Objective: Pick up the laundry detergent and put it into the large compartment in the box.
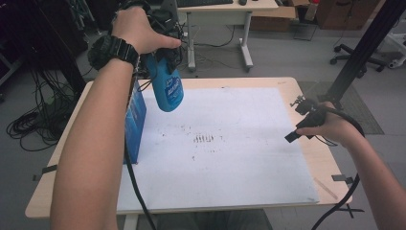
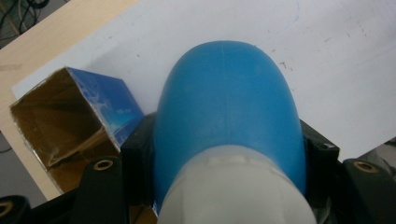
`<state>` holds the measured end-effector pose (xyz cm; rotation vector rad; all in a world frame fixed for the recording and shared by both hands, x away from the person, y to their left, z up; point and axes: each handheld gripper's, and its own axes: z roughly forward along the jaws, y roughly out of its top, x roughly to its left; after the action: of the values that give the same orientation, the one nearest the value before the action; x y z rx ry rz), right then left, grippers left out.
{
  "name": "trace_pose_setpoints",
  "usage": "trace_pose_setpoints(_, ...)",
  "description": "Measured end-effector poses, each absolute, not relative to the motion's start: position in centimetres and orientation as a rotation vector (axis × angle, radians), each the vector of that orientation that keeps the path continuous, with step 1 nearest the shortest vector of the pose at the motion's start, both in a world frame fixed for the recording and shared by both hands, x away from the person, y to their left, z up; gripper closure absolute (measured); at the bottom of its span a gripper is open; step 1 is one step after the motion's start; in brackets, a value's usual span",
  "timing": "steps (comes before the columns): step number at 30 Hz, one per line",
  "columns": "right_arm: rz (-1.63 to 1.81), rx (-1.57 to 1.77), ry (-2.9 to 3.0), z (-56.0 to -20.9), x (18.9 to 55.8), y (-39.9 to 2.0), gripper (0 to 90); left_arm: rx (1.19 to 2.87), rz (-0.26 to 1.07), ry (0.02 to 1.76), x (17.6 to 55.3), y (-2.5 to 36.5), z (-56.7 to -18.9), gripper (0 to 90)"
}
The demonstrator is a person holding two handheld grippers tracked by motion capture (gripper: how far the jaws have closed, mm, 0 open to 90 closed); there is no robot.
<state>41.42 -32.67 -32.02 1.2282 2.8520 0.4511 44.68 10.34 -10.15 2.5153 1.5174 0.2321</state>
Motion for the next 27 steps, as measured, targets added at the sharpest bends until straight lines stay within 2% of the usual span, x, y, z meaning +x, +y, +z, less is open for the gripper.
trace_pose_setpoints(7,0.451,1.229,2.854,-32.1,41.5,-32.6,20.5,2.427,0.249,1.660,44.6,12.1,-10.0,37.7)
trace_pose_setpoints(27,0.456,1.221,2.861,-32.5,41.6,-32.0,20.5,2.301,0.294,1.854,44.1,16.7,-9.7,37.7)
